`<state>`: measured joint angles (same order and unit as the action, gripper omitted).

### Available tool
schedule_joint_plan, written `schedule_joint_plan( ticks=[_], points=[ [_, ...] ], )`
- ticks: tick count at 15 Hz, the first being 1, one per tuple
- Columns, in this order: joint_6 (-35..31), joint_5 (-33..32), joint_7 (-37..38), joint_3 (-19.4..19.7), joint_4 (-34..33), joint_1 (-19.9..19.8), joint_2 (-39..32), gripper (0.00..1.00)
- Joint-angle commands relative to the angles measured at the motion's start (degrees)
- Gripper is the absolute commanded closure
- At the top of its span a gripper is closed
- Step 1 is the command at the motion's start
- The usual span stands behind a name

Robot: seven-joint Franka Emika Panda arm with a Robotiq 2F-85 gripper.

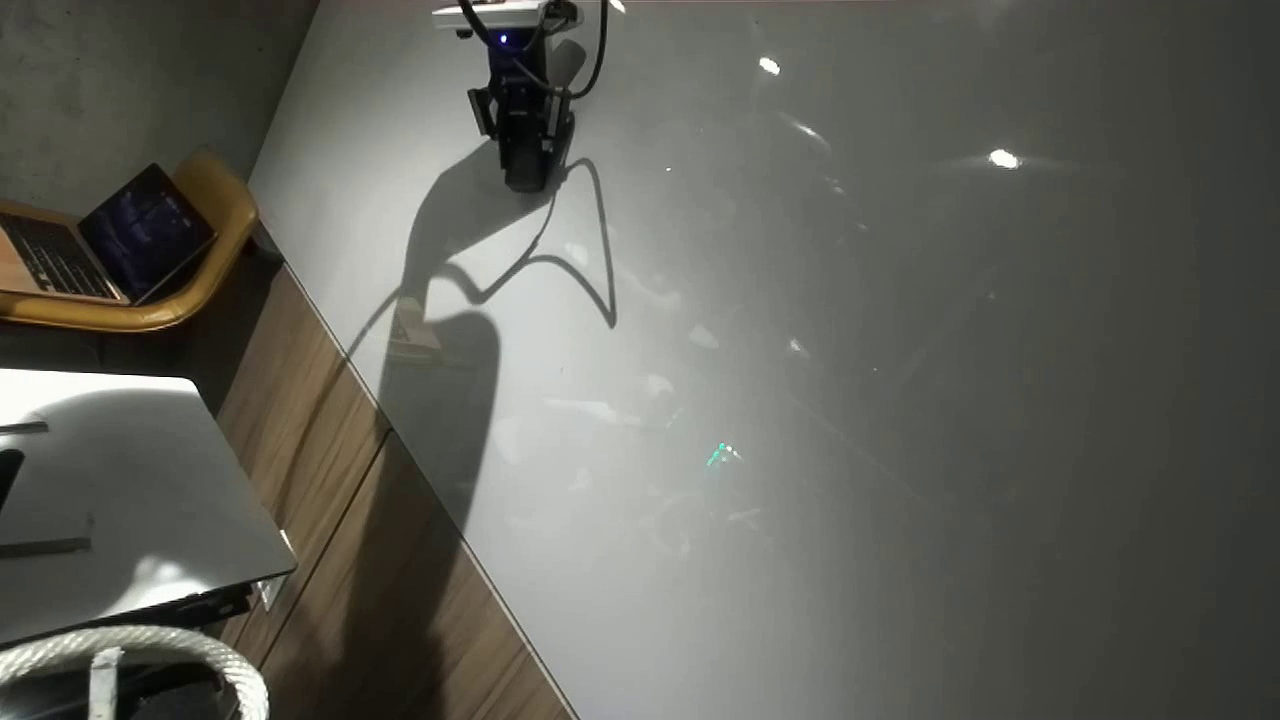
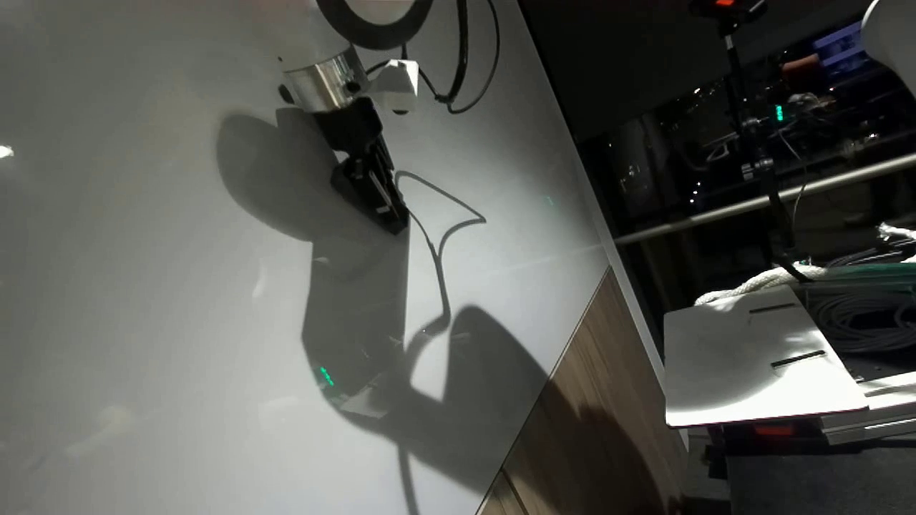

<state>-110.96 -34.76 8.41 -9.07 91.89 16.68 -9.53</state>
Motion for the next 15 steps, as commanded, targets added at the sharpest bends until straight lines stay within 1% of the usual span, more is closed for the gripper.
schedule_joint_plan(
  ticks=[1,5,10,13,15],
  points=[
    [5.9,-4.4,-2.0,-1.2,-12.8,1.9,-4.8,0.71],
    [11.7,-7.5,-2.8,-2.4,-21.4,5.2,-8.5,0.71],
    [16.8,-10.5,-4.2,-1.8,-28.6,8.0,-12.9,0.71],
    [19.8,-11.1,-6.2,-0.9,-31.7,7.8,-13.8,0.71],
    [21.0,-10.8,-7.8,-0.2,-32.5,6.8,-13.0,0.71]
  ],
)
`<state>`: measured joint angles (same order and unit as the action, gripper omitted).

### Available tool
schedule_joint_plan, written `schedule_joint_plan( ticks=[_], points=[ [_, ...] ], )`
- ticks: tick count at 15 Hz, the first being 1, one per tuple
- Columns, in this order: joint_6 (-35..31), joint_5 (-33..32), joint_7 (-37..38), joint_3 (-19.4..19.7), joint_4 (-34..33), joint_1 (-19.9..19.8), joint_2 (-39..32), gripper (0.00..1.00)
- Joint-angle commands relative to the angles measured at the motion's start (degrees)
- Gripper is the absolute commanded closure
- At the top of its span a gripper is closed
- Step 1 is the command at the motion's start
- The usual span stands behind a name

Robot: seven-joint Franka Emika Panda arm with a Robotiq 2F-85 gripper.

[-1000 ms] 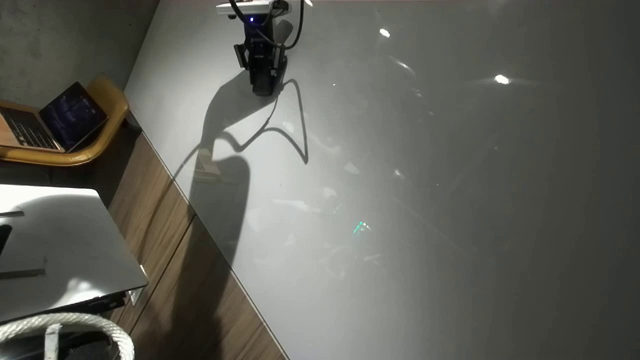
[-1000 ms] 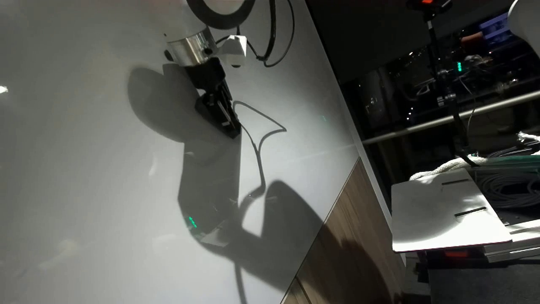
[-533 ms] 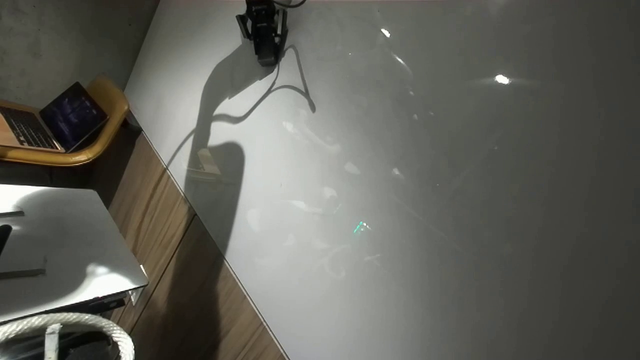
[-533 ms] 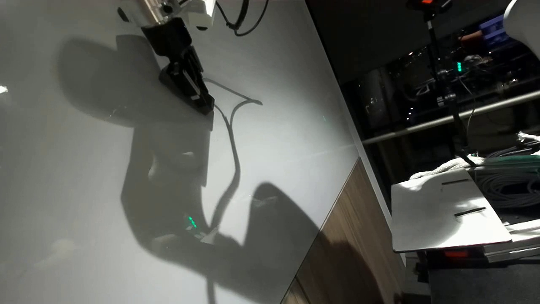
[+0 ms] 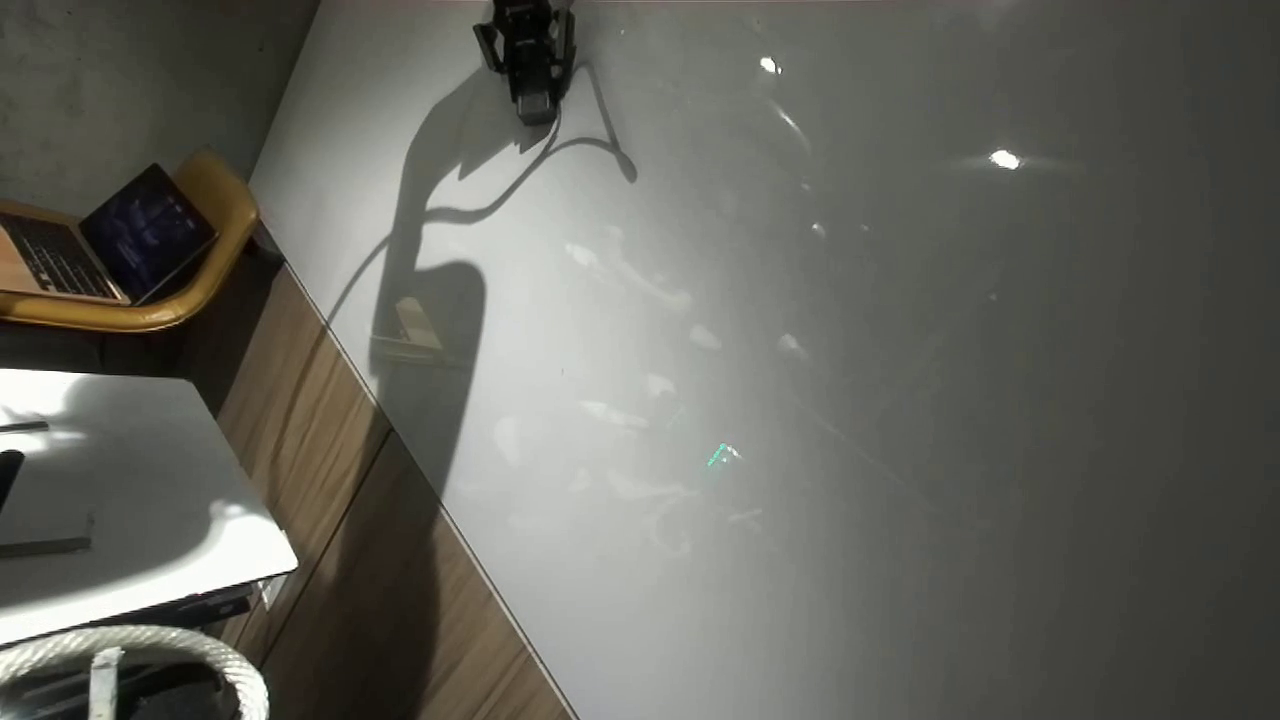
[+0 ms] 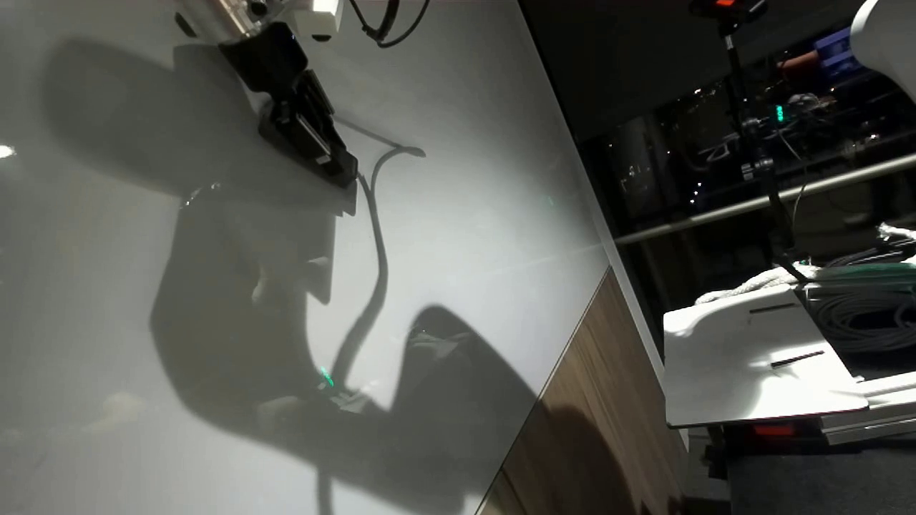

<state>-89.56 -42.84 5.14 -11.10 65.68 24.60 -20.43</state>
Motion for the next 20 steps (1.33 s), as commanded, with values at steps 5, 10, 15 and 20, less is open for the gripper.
schedule_joint_plan(
  ticks=[5,10,15,20],
  points=[
    [-0.1,-1.3,-7.4,4.1,-4.1,-6.2,3.4,0.71],
    [-3.7,2.8,-7.7,6.3,3.0,-13.0,10.1,0.71],
    [-6.6,10.1,-1.4,4.8,19.9,-14.0,17.5,0.71],
    [-1.8,13.8,3.5,3.6,37.0,-13.8,21.3,0.71]
  ],
)
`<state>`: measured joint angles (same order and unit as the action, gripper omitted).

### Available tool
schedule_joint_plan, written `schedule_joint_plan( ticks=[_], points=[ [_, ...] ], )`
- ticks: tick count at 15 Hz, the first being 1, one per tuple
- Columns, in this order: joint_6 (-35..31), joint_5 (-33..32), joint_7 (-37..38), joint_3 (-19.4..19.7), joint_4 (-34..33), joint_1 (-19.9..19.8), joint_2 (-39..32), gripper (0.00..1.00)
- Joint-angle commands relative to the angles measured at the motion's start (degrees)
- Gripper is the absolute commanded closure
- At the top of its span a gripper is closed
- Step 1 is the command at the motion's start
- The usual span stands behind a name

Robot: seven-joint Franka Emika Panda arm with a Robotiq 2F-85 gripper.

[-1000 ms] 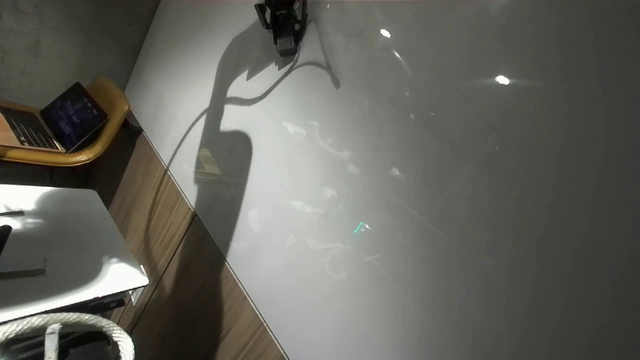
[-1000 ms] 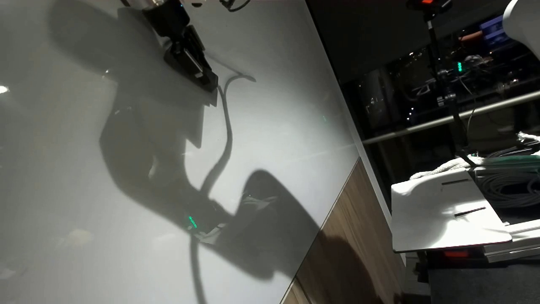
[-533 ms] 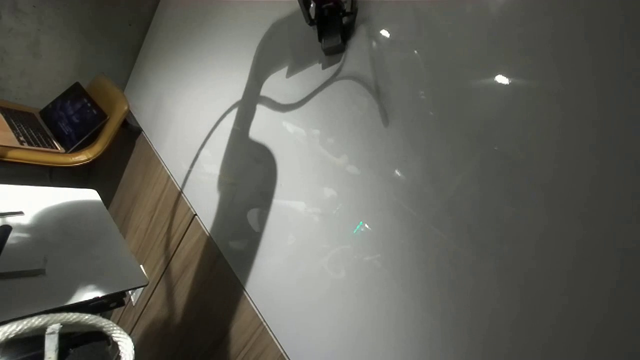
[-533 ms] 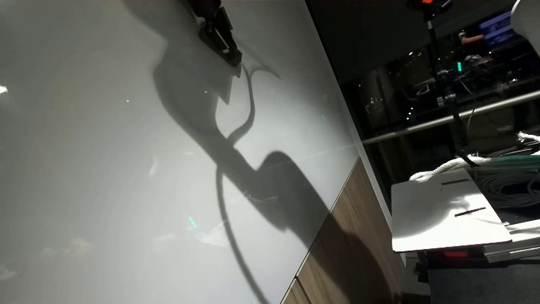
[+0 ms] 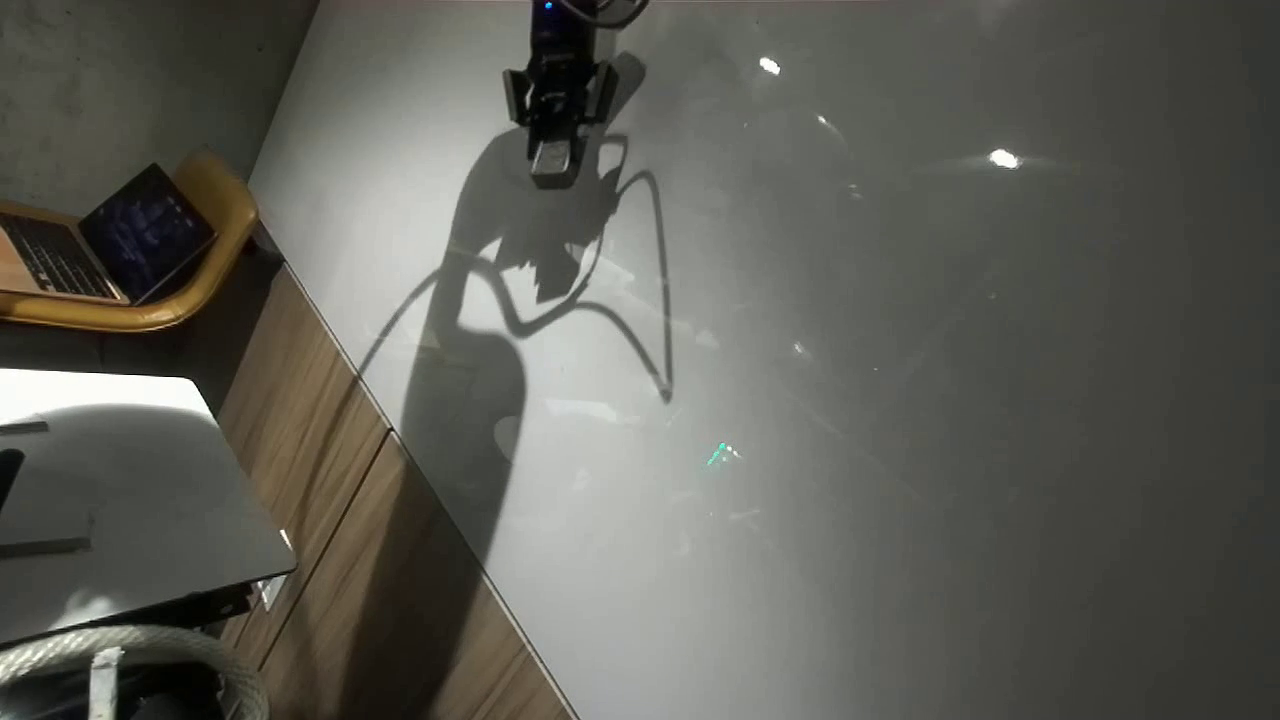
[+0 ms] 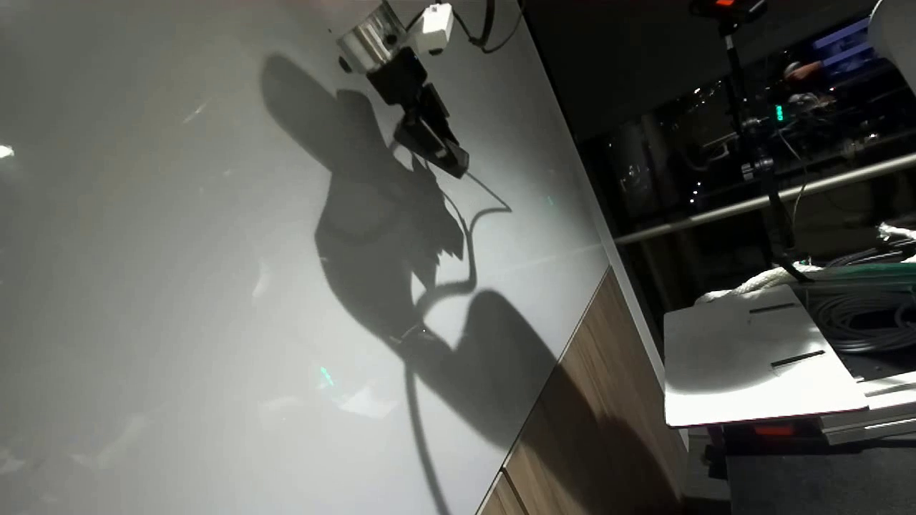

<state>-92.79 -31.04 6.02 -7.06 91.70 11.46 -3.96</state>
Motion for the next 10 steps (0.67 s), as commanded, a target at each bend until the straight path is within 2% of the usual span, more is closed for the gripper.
schedule_joint_plan(
  ticks=[1,4,10],
  points=[
    [1.7,3.7,2.9,-0.1,14.6,-1.4,5.7,0.71],
    [-0.6,9.4,1.5,0.9,25.6,-3.3,8.0,0.71],
    [-13.0,21.6,-5.9,3.1,46.8,-6.2,10.7,0.71]
  ],
)
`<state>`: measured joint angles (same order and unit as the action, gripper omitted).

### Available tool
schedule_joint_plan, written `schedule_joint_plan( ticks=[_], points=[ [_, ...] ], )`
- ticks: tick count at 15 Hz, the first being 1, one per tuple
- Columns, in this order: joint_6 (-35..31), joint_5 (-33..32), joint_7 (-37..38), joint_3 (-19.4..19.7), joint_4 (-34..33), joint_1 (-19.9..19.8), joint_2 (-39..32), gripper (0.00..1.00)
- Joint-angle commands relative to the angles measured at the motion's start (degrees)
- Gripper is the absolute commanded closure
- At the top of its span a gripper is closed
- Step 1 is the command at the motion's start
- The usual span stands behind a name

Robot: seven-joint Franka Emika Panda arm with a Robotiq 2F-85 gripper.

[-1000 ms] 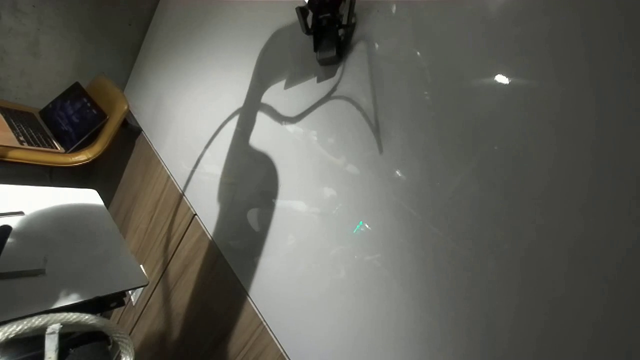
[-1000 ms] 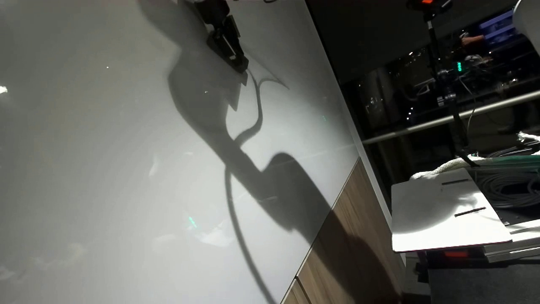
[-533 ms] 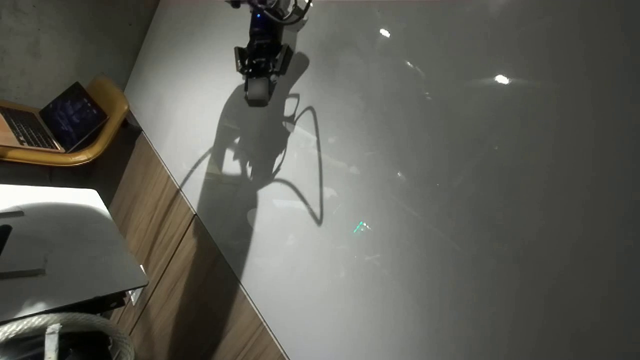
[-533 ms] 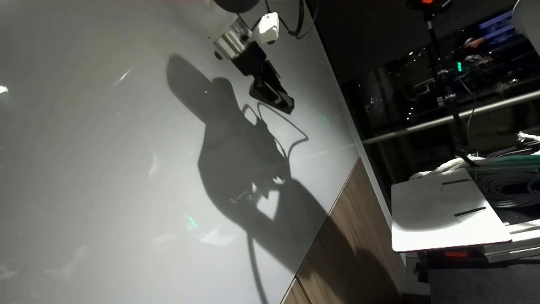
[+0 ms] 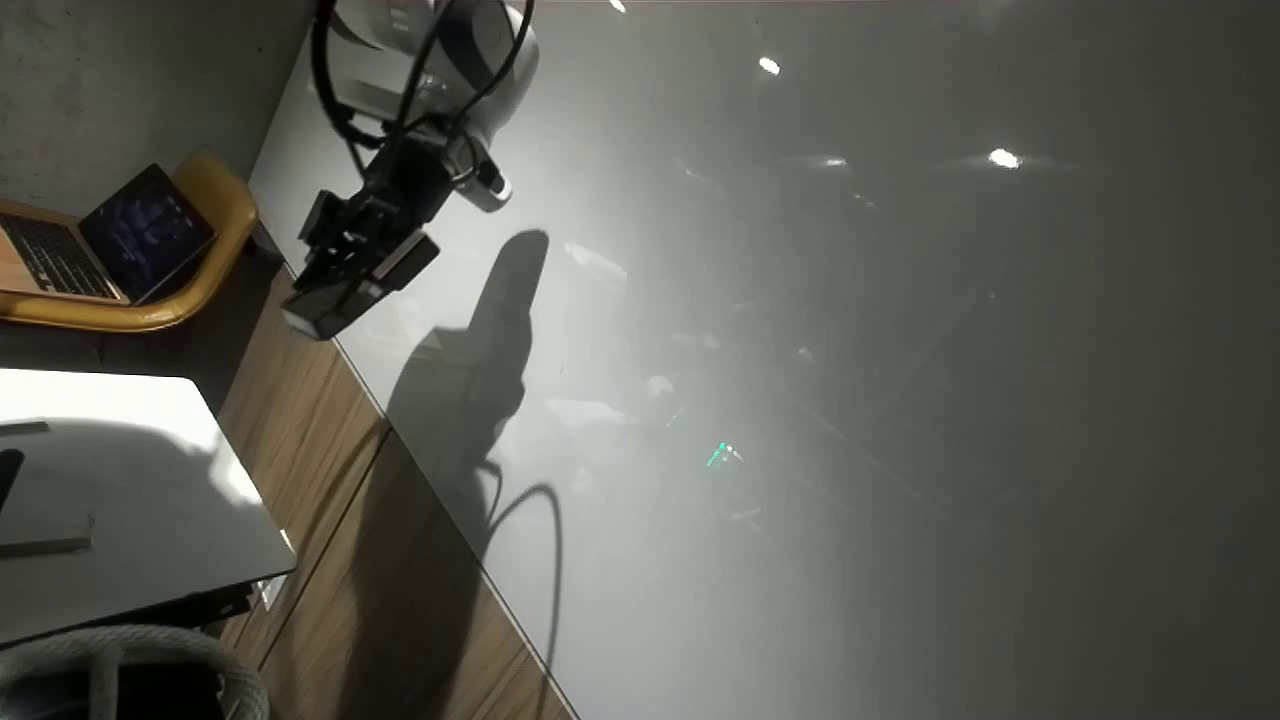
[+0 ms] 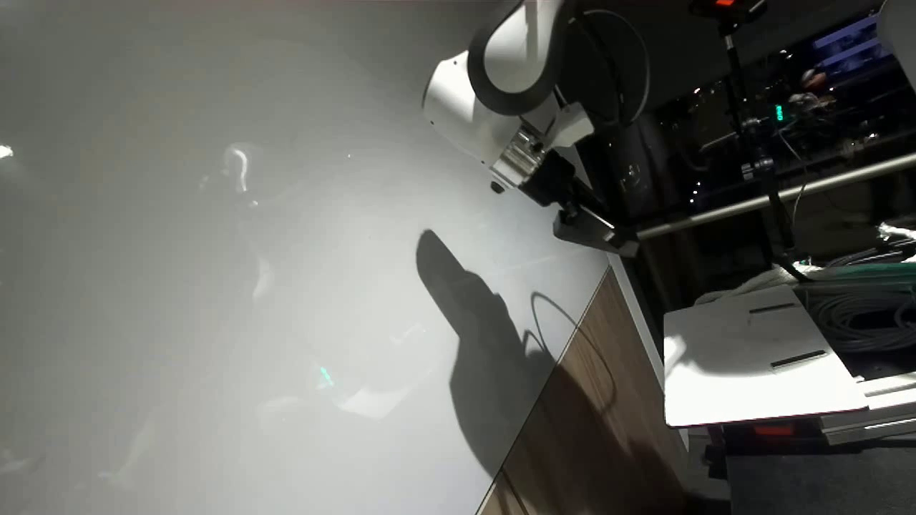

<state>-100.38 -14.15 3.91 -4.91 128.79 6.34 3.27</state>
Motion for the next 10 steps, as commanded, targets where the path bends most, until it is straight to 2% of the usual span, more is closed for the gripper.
schedule_joint_plan(
  ticks=[1,5,10],
  points=[
    [-6.4,6.0,-4.5,1.2,11.5,-1.4,2.9,0.71],
    [-8.7,9.8,-7.6,2.4,15.3,-2.8,0.1,0.71],
    [-8.6,12.5,-10.6,3.6,13.6,-4.4,-3.3,0.71]
  ],
)
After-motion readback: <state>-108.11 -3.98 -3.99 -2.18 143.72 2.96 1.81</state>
